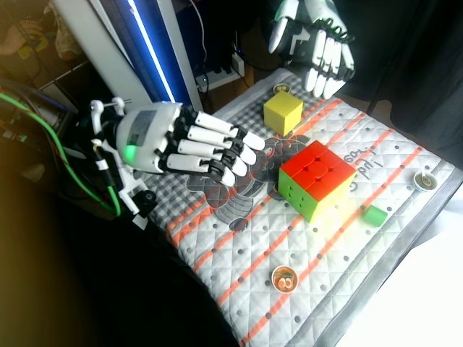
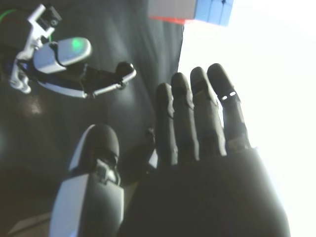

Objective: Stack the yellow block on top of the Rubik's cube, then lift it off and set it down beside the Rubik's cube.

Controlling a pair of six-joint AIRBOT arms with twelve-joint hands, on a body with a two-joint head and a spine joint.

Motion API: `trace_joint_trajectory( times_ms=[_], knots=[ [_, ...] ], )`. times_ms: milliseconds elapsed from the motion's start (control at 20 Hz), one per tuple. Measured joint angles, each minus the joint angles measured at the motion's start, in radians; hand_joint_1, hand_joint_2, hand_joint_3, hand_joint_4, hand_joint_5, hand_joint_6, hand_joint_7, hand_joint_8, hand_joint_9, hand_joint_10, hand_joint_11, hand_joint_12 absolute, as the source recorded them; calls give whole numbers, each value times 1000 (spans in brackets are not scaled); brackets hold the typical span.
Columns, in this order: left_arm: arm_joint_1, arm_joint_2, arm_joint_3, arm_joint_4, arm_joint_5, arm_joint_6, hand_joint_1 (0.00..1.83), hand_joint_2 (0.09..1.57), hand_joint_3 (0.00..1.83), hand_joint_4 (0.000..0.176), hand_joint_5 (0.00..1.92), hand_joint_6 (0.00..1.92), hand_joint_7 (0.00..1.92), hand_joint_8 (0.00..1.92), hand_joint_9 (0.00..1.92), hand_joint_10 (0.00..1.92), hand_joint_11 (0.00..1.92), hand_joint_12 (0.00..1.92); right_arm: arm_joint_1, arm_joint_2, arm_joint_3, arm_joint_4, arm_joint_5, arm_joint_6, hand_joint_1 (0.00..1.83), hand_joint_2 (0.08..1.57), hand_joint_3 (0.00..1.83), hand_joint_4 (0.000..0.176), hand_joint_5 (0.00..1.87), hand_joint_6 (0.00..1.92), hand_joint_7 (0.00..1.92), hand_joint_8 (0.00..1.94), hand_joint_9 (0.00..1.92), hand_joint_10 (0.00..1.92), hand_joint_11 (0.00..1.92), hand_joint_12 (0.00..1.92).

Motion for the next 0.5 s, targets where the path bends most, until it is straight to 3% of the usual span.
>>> trace_joint_trajectory(
  times_ms=[100, 200, 250, 300, 350, 450, 500],
  knots=[
    [0, 0, 0, 2, -2, 0, 667, 736, 82, 0, 233, 8, 249, 4, 161, 177, 0, 1060, 0, 0, 0, 1, 1, 0, 980, 867, 406, 0, 251, 968, 322, 999, 221, 1259, 110, 1753],
    [0, 0, 0, 6, -10, 0, 709, 718, 44, 0, 263, 12, 247, 2, 162, 192, 0, 1188, -1, 0, 0, 1, 2, 0, 961, 880, 401, 0, 239, 964, 307, 960, 197, 1233, 71, 1766],
    [0, 0, 0, 11, -28, 0, 689, 715, 38, 15, 280, 17, 248, 2, 142, 187, 0, 1202, -1, 0, 0, 1, 2, 0, 965, 884, 389, 0, 242, 956, 312, 940, 188, 1226, 51, 1779],
    [-1, 0, 0, 16, -55, 0, 633, 733, 39, 0, 304, 20, 292, 15, 193, 216, 0, 1311, -5, 0, 0, 3, 3, 0, 966, 891, 387, 0, 243, 955, 317, 937, 191, 1231, 58, 1788],
    [-2, 0, 0, 21, -77, 0, 617, 741, 35, 0, 295, 11, 298, 12, 222, 236, 0, 1381, -6, 0, 0, 3, 4, 0, 965, 898, 381, 0, 249, 946, 316, 930, 190, 1240, 76, 1782],
    [-5, -3, 6, 32, -135, 0, 652, 729, 26, 0, 335, 25, 326, 22, 255, 251, 0, 1390, -6, 0, 1, 8, 0, 0, 959, 899, 375, 0, 254, 941, 316, 942, 189, 1262, 87, 1779],
    [-13, -15, 18, 36, -185, 0, 694, 726, 18, 12, 337, 16, 335, 16, 248, 241, 0, 1299, -6, 0, 2, 11, 2, 0, 958, 896, 381, 0, 264, 969, 318, 1027, 200, 1327, 104, 1785]
  ],
)
